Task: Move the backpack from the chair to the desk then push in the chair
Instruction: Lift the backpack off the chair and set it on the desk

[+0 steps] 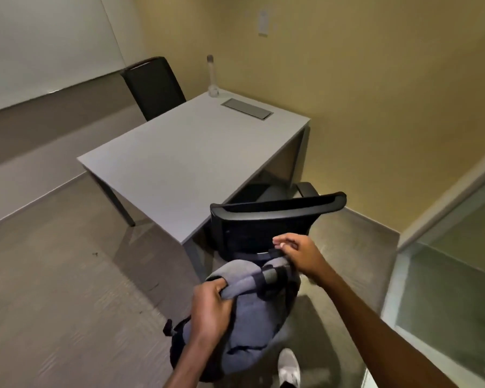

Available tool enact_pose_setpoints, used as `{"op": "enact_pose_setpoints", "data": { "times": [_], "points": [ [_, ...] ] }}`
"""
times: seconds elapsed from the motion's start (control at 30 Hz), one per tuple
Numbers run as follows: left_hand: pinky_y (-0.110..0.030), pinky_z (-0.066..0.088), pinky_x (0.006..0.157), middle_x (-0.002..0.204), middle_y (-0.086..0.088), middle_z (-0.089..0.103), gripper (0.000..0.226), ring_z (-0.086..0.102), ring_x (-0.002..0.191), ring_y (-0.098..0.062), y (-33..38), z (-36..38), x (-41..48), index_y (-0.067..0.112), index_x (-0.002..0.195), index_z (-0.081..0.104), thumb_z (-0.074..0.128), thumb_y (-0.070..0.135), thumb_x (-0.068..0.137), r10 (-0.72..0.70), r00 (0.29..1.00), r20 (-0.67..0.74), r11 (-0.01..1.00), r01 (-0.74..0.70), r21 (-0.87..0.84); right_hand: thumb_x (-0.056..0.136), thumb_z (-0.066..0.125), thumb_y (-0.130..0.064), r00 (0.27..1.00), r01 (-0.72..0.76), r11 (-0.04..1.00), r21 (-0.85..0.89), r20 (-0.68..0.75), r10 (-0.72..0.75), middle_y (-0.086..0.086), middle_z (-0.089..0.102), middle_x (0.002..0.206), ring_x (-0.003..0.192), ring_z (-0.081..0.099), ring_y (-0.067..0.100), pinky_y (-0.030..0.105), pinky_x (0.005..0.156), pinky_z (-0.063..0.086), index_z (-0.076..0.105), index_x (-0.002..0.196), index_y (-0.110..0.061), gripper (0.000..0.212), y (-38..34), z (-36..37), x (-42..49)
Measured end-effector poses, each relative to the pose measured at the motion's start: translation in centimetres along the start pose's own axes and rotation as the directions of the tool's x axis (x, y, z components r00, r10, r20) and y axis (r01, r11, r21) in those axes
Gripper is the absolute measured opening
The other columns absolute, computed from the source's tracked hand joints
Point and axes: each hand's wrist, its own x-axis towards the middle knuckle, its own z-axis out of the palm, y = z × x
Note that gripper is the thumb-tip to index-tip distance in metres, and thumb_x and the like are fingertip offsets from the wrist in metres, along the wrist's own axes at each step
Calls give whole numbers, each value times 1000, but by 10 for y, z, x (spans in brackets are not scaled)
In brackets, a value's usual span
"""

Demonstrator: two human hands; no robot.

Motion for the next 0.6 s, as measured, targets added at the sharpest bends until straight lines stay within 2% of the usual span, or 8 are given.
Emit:
{"op": "enact_pose_setpoints", "data": {
  "times": [0.07, 0.13, 0.2, 0.23, 0.33, 0.43, 0.53, 0.6],
  "points": [
    [-12, 39, 48, 52, 23, 43, 44, 38, 56, 7, 4, 8, -5, 26, 54, 57, 71, 2, 88, -29, 999, -18, 1000, 29, 5, 101, 55, 3, 983, -111, 993, 40, -142, 115, 14, 73, 125, 119, 68, 28, 41, 107, 53, 72, 125, -4, 30, 40, -25, -36],
    [-12, 41, 47, 53, 22, 51, 41, 43, 56, 8, 9, 19, -9, 27, 57, 61, 72, 5, 90, -29, 999, 18, 1000, 29, 8, 101, 54, 4, 980, -201, 972, 118, 17, 201, 8, 69, 134, 126, 65, 20, 32, 106, 52, 65, 135, -12, 39, 76, -41, -73],
    [-18, 42, 54, 64, 17, 61, 28, 50, 62, 2, 16, 32, -10, 19, 68, 71, 72, 5, 91, -20, 997, 81, 1000, 18, 21, 98, 66, -5, 951, -235, 962, 139, 237, 198, -10, 64, 139, 128, 60, -3, 17, 104, 50, 56, 143, -24, 50, 98, -46, -102],
    [-20, 41, 54, 64, 17, 58, 25, 48, 63, 3, 21, 38, -9, 16, 70, 71, 72, 4, 91, -10, 994, 110, 1000, 7, 29, 95, 74, -12, 944, -242, 959, 148, 266, 197, -17, 60, 141, 128, 56, -11, 13, 106, 48, 51, 146, -29, 58, 105, -47, -112],
    [-12, 36, 46, 42, 23, 41, 38, 37, 47, 11, 40, 58, -9, 23, 58, 61, 74, 0, 86, 56, 979, 194, 996, -70, 63, 89, 83, -18, 965, -239, 943, 233, 163, 205, -14, 58, 146, 133, 55, -4, 18, 111, 46, 44, 152, -27, 74, 125, -52, -128],
    [-10, 34, 41, 40, 29, 39, 57, 39, 43, 14, 65, 82, -4, 28, 44, 47, 77, -1, 82, 122, 961, 247, 992, -128, 7, 87, 81, -10, 977, -200, 938, 285, -9, 211, -10, 68, 132, 123, 65, 6, 20, 101, 53, 57, 138, -29, 59, 140, -70, -132],
    [-11, 29, 38, 40, 25, 42, 51, 39, 41, 7, 89, 109, 11, 35, 49, 59, 79, 2, 83, 135, 953, 269, 991, -130, -39, 94, 69, 1, 954, -173, 940, 295, -186, 234, 5, 73, 127, 121, 68, 20, 37, 108, 55, 66, 132, -16, 42, 155, -98, -128],
    [-23, 41, 37, 43, 20, 52, 37, 39, 42, 3, 104, 129, 21, 29, 58, 68, 78, 7, 85, 118, 951, 284, 993, -108, -51, 96, 64, 5, 936, -170, 945, 280, -254, 244, 7, 74, 125, 120, 69, 18, 42, 109, 55, 67, 132, -12, 40, 163, -123, -122]
  ]
}}
